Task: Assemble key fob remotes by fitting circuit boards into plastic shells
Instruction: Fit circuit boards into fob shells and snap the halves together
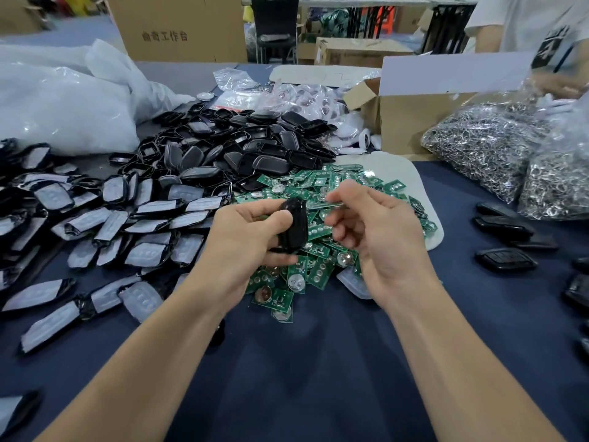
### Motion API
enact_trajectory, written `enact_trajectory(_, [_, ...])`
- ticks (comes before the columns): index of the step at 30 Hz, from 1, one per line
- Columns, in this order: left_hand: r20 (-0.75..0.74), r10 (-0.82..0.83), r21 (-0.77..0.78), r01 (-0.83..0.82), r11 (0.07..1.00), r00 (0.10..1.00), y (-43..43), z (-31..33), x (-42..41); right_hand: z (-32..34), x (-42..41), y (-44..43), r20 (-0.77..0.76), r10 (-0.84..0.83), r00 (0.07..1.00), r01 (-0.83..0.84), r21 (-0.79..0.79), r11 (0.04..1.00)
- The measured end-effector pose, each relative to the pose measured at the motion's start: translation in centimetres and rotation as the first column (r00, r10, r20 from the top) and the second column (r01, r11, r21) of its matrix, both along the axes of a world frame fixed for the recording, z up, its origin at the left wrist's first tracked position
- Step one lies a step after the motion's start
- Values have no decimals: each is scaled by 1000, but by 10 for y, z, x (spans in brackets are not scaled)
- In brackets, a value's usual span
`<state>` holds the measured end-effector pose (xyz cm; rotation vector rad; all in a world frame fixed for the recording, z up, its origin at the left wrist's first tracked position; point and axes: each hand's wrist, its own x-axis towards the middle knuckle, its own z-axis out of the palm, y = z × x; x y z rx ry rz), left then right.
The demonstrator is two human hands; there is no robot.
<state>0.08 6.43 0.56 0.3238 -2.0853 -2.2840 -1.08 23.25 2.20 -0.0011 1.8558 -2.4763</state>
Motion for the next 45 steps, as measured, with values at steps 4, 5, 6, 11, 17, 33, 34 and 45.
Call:
enact_trajectory(4, [29,-17,-4,17,1000,999,-7,-2,-4,-2,-1,1,-84,-38,996,49,130,990])
enact_trajectory(5, [24,-60,-20,60,998,998,-8,-2,-3,-4,-1,1,-116,-53,992,74,189,979])
enact_trajectory(6, [18,-102,-41,102,994,995,-9,-1,-2,-6,-1,0,-148,-70,987,105,241,965])
enact_trajectory(11, [6,-174,-47,174,984,985,-13,-1,0,-9,-3,2,-244,-129,961,202,300,933])
enact_trajectory(17, [-1,-253,-65,253,965,967,-14,0,0,-8,-1,-1,-349,-74,934,229,427,875])
enact_trajectory(33, [-14,-146,-78,144,986,989,-3,6,5,-14,4,-14,-109,-116,987,143,288,947])
enact_trajectory(34, [-25,-156,-134,151,979,987,-3,6,6,-14,4,-14,-132,-111,985,151,343,927])
enact_trajectory(45, [-333,171,-519,-332,788,927,14,1,15,-5,17,-32,121,-20,992,24,-35,999])
